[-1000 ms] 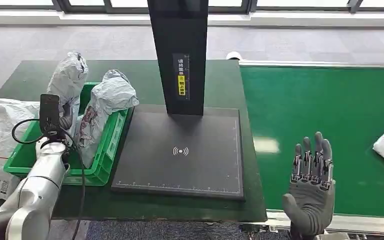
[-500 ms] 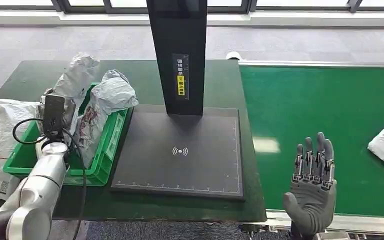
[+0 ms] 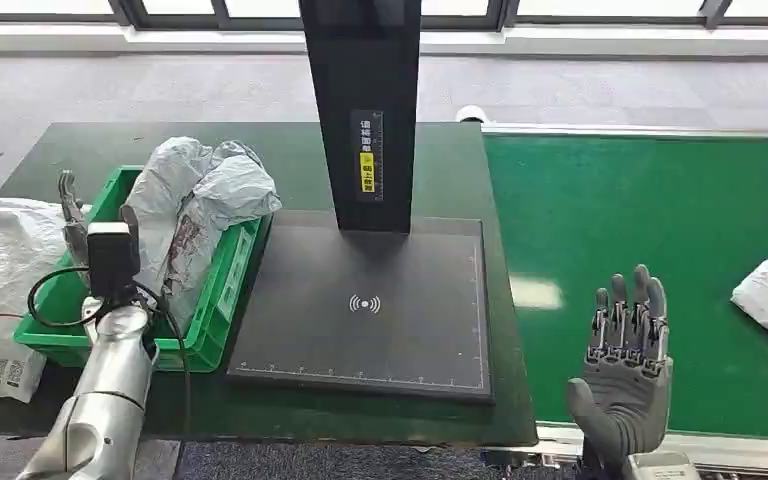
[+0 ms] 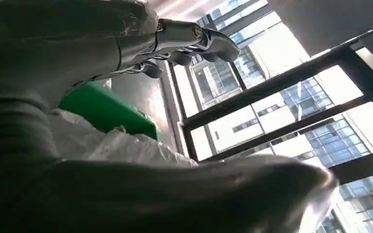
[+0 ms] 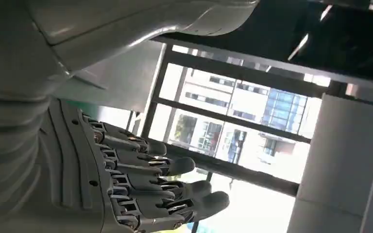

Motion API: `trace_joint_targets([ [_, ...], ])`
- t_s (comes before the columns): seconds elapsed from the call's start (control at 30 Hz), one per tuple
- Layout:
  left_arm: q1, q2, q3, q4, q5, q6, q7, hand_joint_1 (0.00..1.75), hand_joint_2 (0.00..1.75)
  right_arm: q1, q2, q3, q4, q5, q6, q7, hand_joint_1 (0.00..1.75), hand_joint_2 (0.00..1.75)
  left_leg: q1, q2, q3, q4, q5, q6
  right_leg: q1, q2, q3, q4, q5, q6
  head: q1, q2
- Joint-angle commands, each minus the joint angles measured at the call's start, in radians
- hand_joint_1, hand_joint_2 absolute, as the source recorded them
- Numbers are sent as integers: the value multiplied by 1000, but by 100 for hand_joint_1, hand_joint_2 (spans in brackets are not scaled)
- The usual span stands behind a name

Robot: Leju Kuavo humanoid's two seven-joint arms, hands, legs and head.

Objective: Moved the parcel from conveyor to table for the left to box.

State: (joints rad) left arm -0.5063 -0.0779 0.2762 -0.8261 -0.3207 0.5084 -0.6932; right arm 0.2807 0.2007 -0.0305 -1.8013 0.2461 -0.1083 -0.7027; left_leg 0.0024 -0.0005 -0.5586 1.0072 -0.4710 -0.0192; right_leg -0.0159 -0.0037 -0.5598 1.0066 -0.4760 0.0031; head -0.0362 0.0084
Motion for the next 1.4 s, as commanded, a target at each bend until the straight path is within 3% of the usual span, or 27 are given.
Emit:
trace_joint_targets([
  [0.03, 271, -126, -90, -289, 59, -66, 33, 0, 0, -1, 51, -113, 40, 46, -6, 5, 0, 175, 1, 2, -1, 0, -1, 1, 1, 2, 0, -2, 1, 0, 0, 0],
  [0.17, 286, -127, -105, -324, 67, -70, 38, 0, 0, -1, 55, -164, 51, 51, 22, 5, 0, 175, 1, -3, -4, 0, 1, 2, 2, -4, -5, -3, 1, 1, 0, 0],
  [0.33, 286, -123, -103, -325, 68, -71, 39, 0, 0, -3, 56, -164, 52, 52, 22, 5, 0, 175, 1, 0, -5, 0, 0, 1, 2, 0, -5, -3, 3, -1, -1, 0],
  [0.43, 384, -144, -156, -503, 92, -79, -5, 0, 0, -63, 54, -324, 219, 215, -6, 93, 0, 175, 2, -1, -5, -1, 0, 1, 2, 1, -5, -4, 3, -1, -1, 0],
  [0.6, 506, -147, -290, -658, 142, -212, -5, 0, 0, -229, -41, -547, 526, 535, -244, 220, 0, 175, 2, 3, -4, -1, -1, 1, 3, 4, -4, -5, 3, 0, -1, 0],
  [0.83, 496, -145, -293, -646, 144, -209, -5, 0, 0, -238, -37, -545, 537, 591, -268, 236, 0, 175, 1, 2, -7, 0, -2, 2, 2, 2, -6, -5, 2, 0, 0, 0],
  [1.03, 530, -142, -309, -706, 187, -254, -5, 0, 0, -370, -88, -483, 713, 611, -298, 239, 0, 175, 2, 6, -7, 0, -3, 1, 4, 7, -7, -5, 3, 0, -1, 0],
  [1.17, 520, -134, -361, -733, 198, -274, -5, 0, 0, -294, -88, -485, 637, 607, -312, 240, 0, 175, 1, 1, -8, 1, -2, 1, 4, 2, -7, -4, 2, 0, -1, 0],
  [1.33, 521, -125, -394, -765, 207, -291, -5, 0, 0, -277, -102, -505, 634, 652, -314, 269, 0, 175, 1, 0, -7, 0, -2, 1, 4, 0, -6, -4, 1, 0, -1, 0],
  [1.4, 526, -117, -412, -799, 226, -327, -5, 0, 0, -293, -138, -520, 682, 754, -356, 331, 0, 175, 1, 0, -7, 0, -2, 1, 3, 1, -6, -4, 1, 0, -1, 0],
])
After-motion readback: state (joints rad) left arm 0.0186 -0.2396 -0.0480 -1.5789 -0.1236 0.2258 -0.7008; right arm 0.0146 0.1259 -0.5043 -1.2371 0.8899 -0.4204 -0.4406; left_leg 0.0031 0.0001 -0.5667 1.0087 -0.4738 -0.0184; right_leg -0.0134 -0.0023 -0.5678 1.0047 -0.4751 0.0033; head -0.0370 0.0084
